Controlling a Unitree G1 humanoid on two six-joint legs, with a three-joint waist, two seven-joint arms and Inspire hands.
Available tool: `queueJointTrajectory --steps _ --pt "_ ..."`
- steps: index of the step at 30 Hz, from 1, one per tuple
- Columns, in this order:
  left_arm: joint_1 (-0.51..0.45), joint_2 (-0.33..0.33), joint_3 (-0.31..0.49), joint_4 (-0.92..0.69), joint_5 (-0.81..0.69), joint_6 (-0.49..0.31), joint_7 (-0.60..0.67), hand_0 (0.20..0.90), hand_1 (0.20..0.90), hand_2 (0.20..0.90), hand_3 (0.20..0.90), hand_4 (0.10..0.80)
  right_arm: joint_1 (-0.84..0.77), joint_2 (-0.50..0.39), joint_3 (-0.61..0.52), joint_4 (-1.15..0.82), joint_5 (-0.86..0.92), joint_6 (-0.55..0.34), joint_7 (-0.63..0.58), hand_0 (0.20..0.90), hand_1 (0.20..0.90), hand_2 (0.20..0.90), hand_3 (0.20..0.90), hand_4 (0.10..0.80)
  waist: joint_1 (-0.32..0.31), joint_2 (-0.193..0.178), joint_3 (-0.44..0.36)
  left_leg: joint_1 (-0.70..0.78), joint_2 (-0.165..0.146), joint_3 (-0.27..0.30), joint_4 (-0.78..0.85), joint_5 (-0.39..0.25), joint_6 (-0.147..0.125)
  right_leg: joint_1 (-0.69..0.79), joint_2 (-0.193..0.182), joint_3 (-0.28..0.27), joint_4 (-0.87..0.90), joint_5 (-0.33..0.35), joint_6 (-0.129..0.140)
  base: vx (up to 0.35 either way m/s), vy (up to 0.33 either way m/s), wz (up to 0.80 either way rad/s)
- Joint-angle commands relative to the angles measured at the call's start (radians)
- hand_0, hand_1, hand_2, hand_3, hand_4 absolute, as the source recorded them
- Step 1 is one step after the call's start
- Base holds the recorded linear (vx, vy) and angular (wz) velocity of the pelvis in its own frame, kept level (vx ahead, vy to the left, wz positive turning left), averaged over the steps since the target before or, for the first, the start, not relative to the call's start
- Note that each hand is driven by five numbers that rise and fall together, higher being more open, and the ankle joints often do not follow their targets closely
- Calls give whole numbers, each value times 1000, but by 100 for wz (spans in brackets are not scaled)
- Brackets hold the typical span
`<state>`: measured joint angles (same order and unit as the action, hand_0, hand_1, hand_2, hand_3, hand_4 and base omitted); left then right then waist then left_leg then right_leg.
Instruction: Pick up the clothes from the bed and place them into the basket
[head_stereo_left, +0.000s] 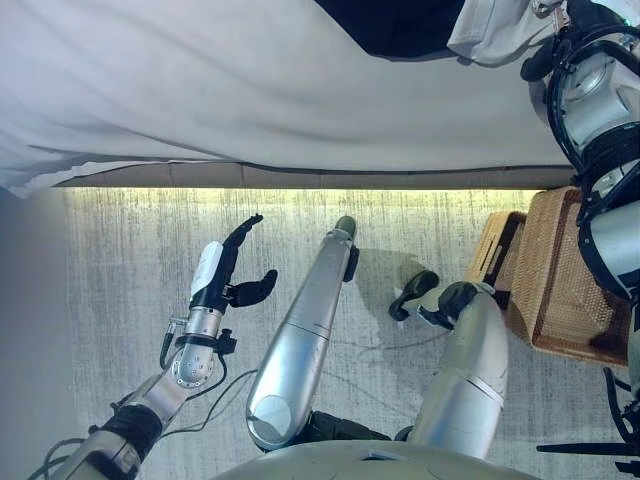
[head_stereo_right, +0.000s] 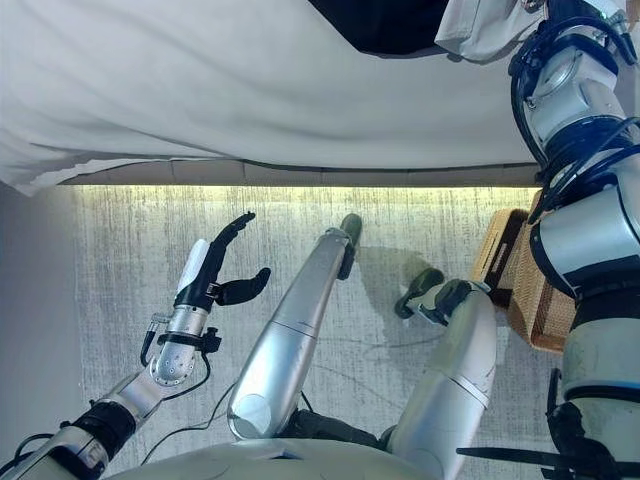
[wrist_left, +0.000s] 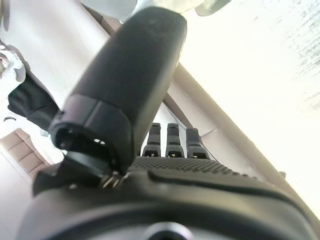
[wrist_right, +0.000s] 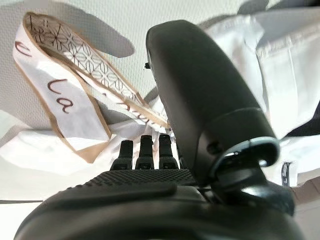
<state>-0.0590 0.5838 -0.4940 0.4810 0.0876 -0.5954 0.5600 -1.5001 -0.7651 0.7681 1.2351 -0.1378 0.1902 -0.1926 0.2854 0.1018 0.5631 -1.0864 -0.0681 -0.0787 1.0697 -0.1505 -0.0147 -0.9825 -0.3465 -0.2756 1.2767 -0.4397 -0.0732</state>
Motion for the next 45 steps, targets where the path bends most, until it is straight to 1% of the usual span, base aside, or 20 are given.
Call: queueJointTrajectory --steps 1,9,11,15,20,25,26,28,30,33,34,36,39,40,41,42,43,45 --pt "56 55 83 -98 -24 -102 64 900 900 900 900 800 -159 -99 101 -30 4 -40 -55 300 300 300 200 100 32 17 -43 57 24 106 107 -149 62 22 55 -45 21 47 -2 17 -37 -1" --pt "88 69 91 -109 -17 -117 59 900 900 900 900 800 -145 -124 85 -5 37 -48 -45 300 300 300 200 100 29 11 -43 76 43 106 142 -157 55 45 51 -55 38 48 5 14 -32 -3" --pt "103 69 91 -105 -6 -125 67 900 900 900 900 800 -131 -133 74 1 44 -63 -38 300 300 300 200 100 24 9 -43 101 53 107 135 -152 50 67 53 -50 29 54 7 18 -11 -1" --pt "119 64 92 -99 11 -130 79 900 900 900 900 800 -111 -140 59 10 43 -83 -31 300 300 300 200 100 17 6 -43 141 64 110 127 -148 45 102 58 -41 11 60 9 17 0 -1" --pt "134 59 98 -91 -4 -122 53 900 900 900 900 800 -90 -157 36 23 19 -104 -20 300 300 300 200 100 7 -3 -44 214 69 116 108 -148 37 166 62 -28 -17 65 13 27 8 -5" --pt "139 49 80 -67 6 -93 35 900 900 900 900 800 -59 -170 13 33 7 -114 -13 300 300 300 200 100 0 -21 -85 292 73 116 42 -146 28 235 69 -25 -80 73 20 32 8 -14" --pt "140 49 73 -57 5 -83 25 900 900 900 900 800 -46 -176 2 33 3 -119 -7 300 300 300 200 100 -2 -29 -102 327 74 117 5 -143 27 268 69 -27 -109 78 24 63 -4 -18" --pt "141 48 71 -50 7 -84 22 900 900 900 900 800 -42 -178 1 33 4 -121 -8 300 300 300 200 100 -2 -32 -107 342 75 118 -11 -141 26 282 68 -29 -122 80 25 53 -9 29" --pt "142 43 67 -26 -2 -73 -9 900 900 900 900 800 -16 -195 -19 31 -3 -128 12 300 300 300 200 100 -2 -45 -135 394 83 115 -51 -121 23 341 56 -37 -162 83 28 125 -18 16" --pt "140 38 68 -9 -8 -61 -30 900 900 900 900 800 4 -203 -38 36 -17 -136 22 300 300 300 200 100 -3 -51 -142 417 90 111 -56 -106 26 374 48 -43 -176 84 22 106 -11 -9" --pt "141 36 69 -1 -13 -50 -39 900 900 900 900 800 16 -209 -48 36 -9 -145 27 300 300 300 200 100 -7 -54 -141 422 93 109 -45 -104 34 384 48 -42 -173 85 14 127 6 15" --pt "146 39 76 -4 -27 -35 -56 900 900 900 900 800 35 -213 -69 25 6 -148 34 300 300 300 200 100 -12 -54 -133 423 98 111 -30 -109 40 391 52 -35 -170 89 9 92 15 -1" --pt "144 40 74 0 -31 -31 -70 900 900 900 900 800 53 -211 -83 12 1 -149 45 300 300 300 200 100 -18 -52 -127 417 100 116 -25 -104 39 389 58 -30 -174 99 9 -16 19 -11" --pt "140 40 70 8 -11 -28 -61 900 900 900 900 800 60 -208 -82 5 -3 -152 53 380 380 380 293 193 -21 -50 -125 418 103 120 -34 -103 39 390 60 -28 -183 105 11 -71 22 -7" --pt "135 42 65 16 -3 -29 -50 900 900 900 900 800 64 -206 -77 -1 2 -153 55 512 512 512 447 347 -24 -50 -124 423 104 123 -50 -102 38 391 63 -26 -193 110 14 -97 16 -6" --pt "127 42 61 25 0 -18 -43 900 900 900 900 800 69 -203 -73 -8 7 -158 56 596 596 596 546 446 -26 -50 -124 432 106 126 -71 -100 38 395 65 -25 -207 115 17 -150 12 -8" --pt "114 34 58 52 7 7 -25 900 900 900 900 800 92 -190 -77 -28 20 -167 51 900 900 900 900 800 -32 -51 -124 454 107 130 -118 -99 37 406 68 -22 -237 125 24 -172 7 -11" --pt "95 14 60 97 22 30 -8 900 900 900 900 800 131 -168 -93 -53 44 -170 47 900 900 900 900 800 -38 -56 -130 492 108 131 -185 -90 33 434 70 -21 -281 136 33 -125 -15 -15"
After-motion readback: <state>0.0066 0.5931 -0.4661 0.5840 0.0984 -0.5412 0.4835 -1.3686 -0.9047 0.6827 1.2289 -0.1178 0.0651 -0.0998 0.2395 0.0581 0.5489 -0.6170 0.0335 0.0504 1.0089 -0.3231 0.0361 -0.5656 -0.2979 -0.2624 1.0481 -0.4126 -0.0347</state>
